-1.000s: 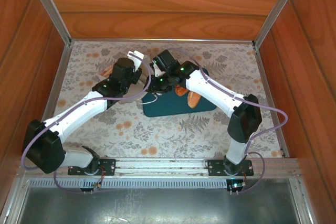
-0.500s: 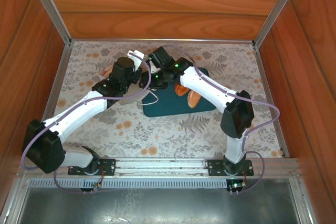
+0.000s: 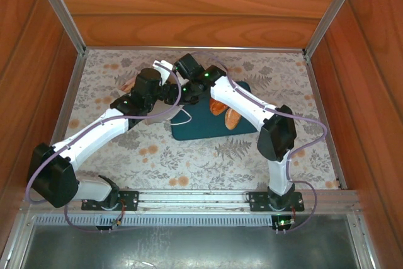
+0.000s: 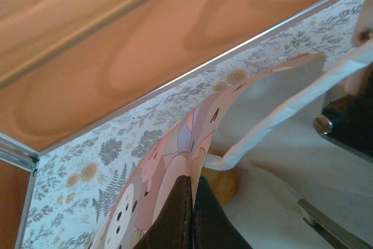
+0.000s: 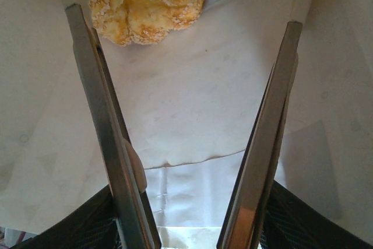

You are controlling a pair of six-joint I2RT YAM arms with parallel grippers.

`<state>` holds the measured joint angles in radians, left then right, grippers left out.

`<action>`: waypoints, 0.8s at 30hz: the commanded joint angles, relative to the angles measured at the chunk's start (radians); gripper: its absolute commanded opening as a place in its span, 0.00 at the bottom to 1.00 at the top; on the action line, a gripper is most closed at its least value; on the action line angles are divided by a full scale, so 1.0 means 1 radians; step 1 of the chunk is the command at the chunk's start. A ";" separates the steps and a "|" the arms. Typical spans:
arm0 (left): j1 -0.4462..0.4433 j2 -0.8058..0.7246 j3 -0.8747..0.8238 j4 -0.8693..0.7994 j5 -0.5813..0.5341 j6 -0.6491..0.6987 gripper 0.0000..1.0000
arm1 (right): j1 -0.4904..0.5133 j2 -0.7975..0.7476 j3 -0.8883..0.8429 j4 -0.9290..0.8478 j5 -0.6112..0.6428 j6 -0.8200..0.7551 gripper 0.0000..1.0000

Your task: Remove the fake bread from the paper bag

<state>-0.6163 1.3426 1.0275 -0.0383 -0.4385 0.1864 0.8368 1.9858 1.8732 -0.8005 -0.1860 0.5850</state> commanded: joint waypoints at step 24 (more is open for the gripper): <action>-0.005 -0.003 0.028 0.003 0.053 -0.018 0.00 | -0.008 0.080 0.097 0.069 -0.065 -0.003 0.46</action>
<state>-0.6151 1.3464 1.0275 -0.0460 -0.4309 0.1822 0.8230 2.0544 1.9415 -0.7933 -0.2291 0.5896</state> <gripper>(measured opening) 0.049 0.490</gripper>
